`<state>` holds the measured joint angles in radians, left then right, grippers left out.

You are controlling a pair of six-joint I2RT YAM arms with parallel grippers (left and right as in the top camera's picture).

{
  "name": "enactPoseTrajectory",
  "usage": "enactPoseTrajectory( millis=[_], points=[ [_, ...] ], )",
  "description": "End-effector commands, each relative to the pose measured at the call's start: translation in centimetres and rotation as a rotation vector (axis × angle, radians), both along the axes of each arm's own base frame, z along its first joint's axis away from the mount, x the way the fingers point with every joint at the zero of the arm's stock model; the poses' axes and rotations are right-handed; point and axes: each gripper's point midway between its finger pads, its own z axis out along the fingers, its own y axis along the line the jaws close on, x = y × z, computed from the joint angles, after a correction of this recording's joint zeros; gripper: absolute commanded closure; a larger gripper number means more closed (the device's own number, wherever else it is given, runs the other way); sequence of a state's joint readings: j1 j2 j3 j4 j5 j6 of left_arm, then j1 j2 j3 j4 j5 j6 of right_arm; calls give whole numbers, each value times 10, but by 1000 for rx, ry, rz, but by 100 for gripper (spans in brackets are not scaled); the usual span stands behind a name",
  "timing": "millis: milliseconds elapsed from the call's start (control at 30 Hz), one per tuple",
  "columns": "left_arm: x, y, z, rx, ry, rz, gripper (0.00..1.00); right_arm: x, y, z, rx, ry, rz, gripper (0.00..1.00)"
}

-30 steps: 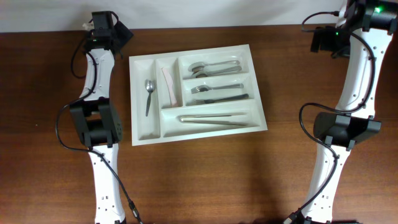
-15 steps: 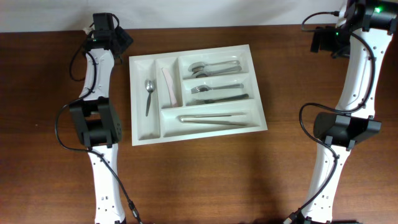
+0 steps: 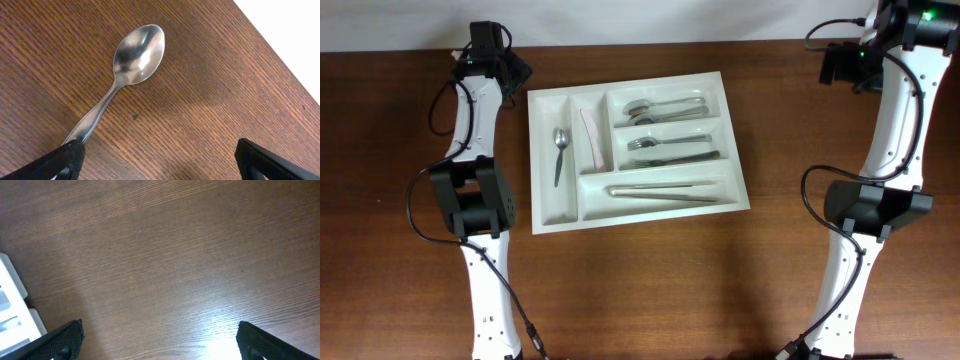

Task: Pack container
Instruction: 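Raise the left gripper and move it to the remaining spoon, then lower the left gripper toward the remaining metal spoon's bowl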

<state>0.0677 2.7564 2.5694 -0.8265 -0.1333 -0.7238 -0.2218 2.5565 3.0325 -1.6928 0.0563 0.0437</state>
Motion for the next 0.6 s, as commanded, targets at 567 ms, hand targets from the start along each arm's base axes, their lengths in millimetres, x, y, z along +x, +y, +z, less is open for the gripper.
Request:
enactPoseTrajectory(
  millis=[567],
  points=[
    [58,-12,62,38,-304,-165,1,-3,-1,4,-11,3,5,1]
  ],
)
